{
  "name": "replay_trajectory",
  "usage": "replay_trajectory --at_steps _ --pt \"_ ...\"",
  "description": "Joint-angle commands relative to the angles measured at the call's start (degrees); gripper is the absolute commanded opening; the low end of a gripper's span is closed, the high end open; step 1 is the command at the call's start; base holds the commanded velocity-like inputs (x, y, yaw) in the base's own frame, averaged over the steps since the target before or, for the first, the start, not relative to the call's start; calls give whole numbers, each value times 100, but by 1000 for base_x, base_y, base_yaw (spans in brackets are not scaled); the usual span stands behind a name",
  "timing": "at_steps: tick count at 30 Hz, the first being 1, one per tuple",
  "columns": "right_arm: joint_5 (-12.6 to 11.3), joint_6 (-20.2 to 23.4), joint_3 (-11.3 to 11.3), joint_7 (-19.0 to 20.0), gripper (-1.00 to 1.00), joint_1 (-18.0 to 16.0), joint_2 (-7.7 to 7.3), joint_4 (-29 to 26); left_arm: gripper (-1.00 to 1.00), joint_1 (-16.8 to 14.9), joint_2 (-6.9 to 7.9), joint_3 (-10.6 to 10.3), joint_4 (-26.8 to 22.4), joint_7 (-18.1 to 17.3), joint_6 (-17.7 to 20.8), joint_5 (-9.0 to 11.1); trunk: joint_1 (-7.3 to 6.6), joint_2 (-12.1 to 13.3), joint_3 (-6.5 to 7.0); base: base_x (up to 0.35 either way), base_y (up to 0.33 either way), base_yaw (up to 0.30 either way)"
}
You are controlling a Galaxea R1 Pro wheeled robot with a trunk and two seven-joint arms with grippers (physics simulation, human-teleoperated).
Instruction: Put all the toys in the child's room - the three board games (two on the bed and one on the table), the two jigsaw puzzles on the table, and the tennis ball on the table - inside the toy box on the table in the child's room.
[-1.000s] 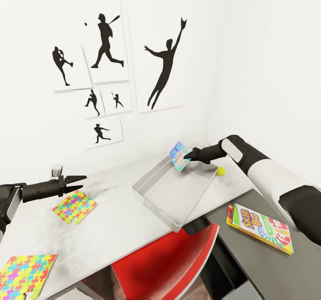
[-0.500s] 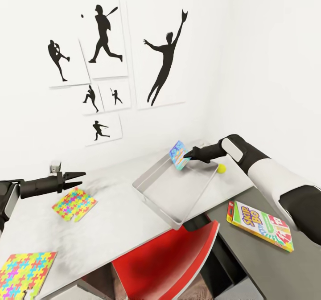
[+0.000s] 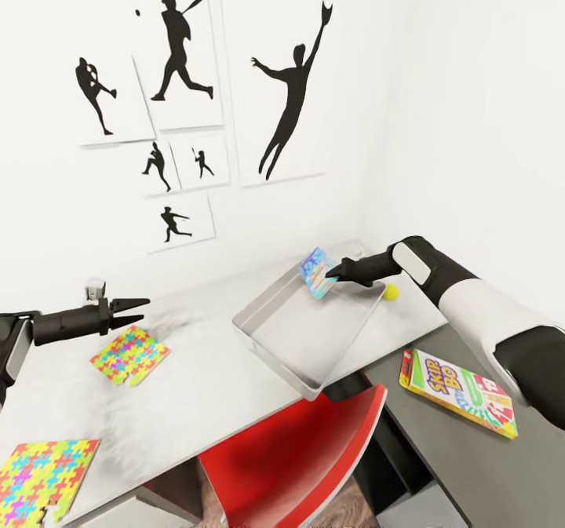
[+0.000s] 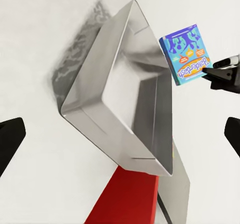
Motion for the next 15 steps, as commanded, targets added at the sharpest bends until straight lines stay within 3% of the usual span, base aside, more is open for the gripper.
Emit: replay_trajectory --at_steps 1,15 --pt "39 2 24 59 -100 -8 -7 0 100 -11 5 4 0 -11 44 9 3 -12 -21 0 0 0" --pt "53 342 24 57 -100 -22 -44 -3 100 -33 80 25 0 -204 45 14 3 -12 -152 0 0 0"
